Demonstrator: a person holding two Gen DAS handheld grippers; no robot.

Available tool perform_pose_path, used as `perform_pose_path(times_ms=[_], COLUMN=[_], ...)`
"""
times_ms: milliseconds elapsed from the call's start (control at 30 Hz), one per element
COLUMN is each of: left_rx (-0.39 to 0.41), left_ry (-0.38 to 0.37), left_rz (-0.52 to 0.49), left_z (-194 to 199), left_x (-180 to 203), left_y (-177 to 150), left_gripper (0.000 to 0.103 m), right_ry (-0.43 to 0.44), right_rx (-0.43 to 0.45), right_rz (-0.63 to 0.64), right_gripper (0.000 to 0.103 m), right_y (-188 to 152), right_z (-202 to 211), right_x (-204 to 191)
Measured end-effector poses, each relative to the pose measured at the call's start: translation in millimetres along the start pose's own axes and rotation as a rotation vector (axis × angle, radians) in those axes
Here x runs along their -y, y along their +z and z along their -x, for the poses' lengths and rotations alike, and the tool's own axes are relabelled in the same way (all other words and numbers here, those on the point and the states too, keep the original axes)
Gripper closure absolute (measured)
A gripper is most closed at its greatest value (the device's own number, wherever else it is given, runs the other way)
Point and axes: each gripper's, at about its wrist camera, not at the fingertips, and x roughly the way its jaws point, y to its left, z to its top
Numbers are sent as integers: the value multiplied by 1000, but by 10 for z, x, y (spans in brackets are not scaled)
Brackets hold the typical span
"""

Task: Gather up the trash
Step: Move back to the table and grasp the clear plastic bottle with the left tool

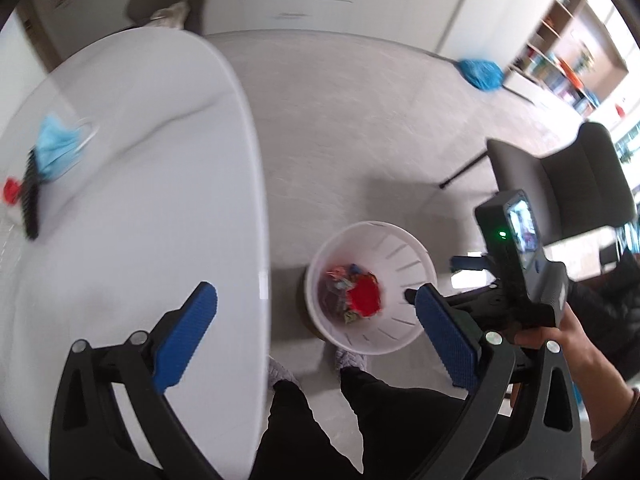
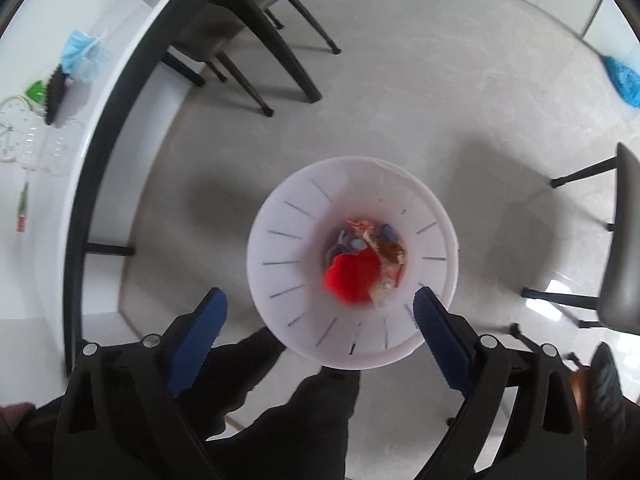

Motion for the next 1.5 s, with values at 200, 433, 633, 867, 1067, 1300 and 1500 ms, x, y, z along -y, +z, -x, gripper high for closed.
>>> perform_pose_path(times_ms=[200,433,633,867,1067,1300,1500], left_rx=[48,75,109,149,133,131,93], left_ry=[38,73,113,196,325,375,355], left_rz=[127,252,343,436,395,339,261], left_z=[186,303,428,576,592,565,374], left_x=[-436,-887,-1353,-2095,-2811,-3596,-4077], left_y=[-119,-250,-359,-479,-456,-343,-205], left_gripper=[8,8,8,8,8,8,8], right_ry=[-91,-20,17,27,44,46,46], right_rx=[67,115,127,150,156,135,117], right_rz=[44,50,77,144,221,293,330], right_gripper=[2,2,2,2,2,2,2], right_y=[115,331,539,810,1106,1355,1587], right_z=[441,793,918,952,949,826,673], right_x=[-285,-592,-971,-1593,-2195,-2816,-3340])
